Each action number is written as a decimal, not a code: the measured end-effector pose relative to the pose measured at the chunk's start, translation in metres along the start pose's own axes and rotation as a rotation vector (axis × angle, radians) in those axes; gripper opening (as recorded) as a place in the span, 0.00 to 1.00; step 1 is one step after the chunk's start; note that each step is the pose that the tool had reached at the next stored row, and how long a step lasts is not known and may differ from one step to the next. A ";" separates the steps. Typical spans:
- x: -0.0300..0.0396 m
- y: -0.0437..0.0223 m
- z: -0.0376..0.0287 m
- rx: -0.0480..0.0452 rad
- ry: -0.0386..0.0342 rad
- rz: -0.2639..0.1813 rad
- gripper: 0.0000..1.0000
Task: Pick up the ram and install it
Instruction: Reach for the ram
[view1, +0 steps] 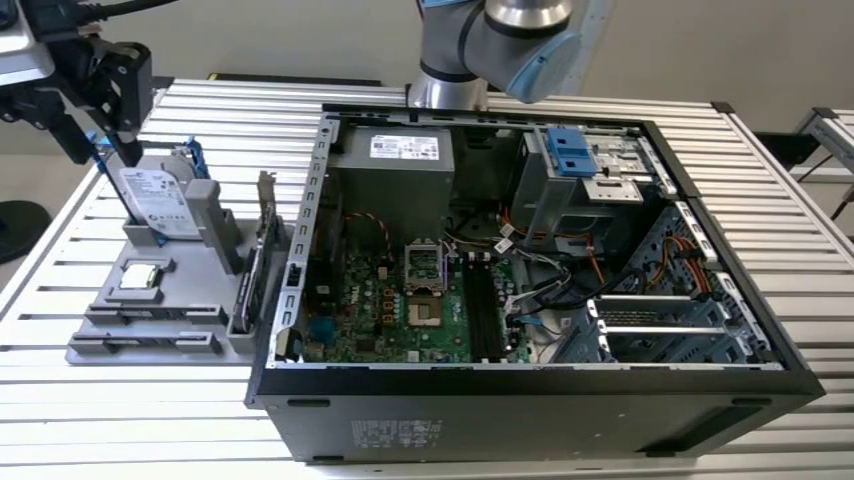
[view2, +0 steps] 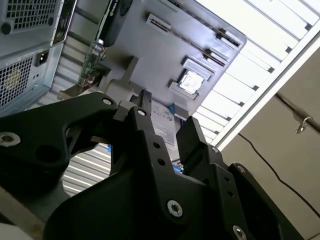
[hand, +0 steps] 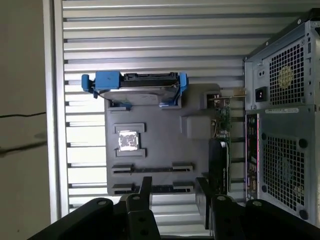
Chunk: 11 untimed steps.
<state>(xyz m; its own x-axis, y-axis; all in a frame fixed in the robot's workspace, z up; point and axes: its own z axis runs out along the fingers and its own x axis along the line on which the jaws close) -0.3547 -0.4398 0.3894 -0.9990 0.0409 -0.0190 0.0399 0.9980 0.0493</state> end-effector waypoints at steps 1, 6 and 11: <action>0.0011 -0.0009 0.0000 -0.0001 0.0002 -0.003 1.00; 0.0083 -0.0041 0.0000 -0.0004 0.0008 -0.015 1.00; 0.0116 -0.0052 0.0001 -0.0007 0.0013 -0.026 1.00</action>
<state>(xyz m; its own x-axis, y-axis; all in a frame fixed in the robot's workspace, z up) -0.3665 -0.4445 0.3888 -0.9997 0.0145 -0.0190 0.0135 0.9987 0.0495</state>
